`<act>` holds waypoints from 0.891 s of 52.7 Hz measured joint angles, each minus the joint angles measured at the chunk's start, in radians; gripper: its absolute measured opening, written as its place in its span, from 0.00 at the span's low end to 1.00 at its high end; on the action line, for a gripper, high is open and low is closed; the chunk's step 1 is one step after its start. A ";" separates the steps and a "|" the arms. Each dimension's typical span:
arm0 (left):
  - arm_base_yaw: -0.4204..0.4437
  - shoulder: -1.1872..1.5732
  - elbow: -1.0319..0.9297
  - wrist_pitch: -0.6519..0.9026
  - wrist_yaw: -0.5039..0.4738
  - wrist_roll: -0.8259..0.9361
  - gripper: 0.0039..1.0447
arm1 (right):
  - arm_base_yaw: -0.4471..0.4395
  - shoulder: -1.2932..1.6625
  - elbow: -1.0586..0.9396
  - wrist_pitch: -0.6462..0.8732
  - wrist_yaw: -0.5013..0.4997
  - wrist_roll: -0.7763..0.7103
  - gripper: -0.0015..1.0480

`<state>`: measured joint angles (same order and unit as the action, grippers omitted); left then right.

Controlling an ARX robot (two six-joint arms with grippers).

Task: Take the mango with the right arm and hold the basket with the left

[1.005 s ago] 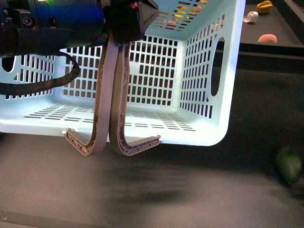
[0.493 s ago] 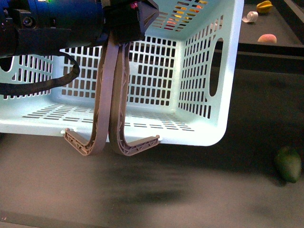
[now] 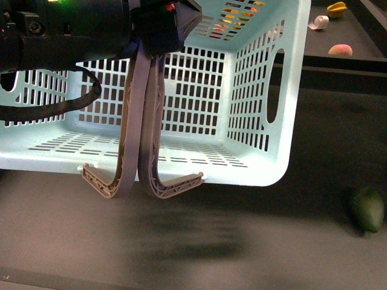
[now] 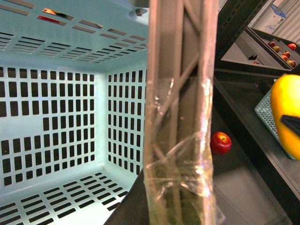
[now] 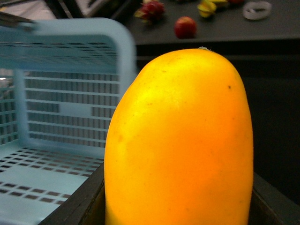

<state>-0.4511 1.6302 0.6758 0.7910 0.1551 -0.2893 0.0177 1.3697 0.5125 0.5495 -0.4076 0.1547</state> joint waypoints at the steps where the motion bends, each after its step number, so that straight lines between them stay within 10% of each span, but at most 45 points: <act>1: 0.000 0.000 0.000 0.000 0.000 0.000 0.08 | 0.014 -0.005 0.000 -0.002 0.008 0.002 0.55; 16: 0.000 0.000 0.000 0.000 -0.001 0.000 0.08 | 0.280 0.114 0.056 0.012 0.154 0.056 0.55; 47: 0.000 0.000 0.000 0.000 0.000 0.000 0.08 | 0.374 0.481 0.283 0.034 0.283 0.062 0.55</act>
<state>-0.4511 1.6302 0.6758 0.7910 0.1551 -0.2893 0.3916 1.8511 0.7952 0.5835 -0.1246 0.2165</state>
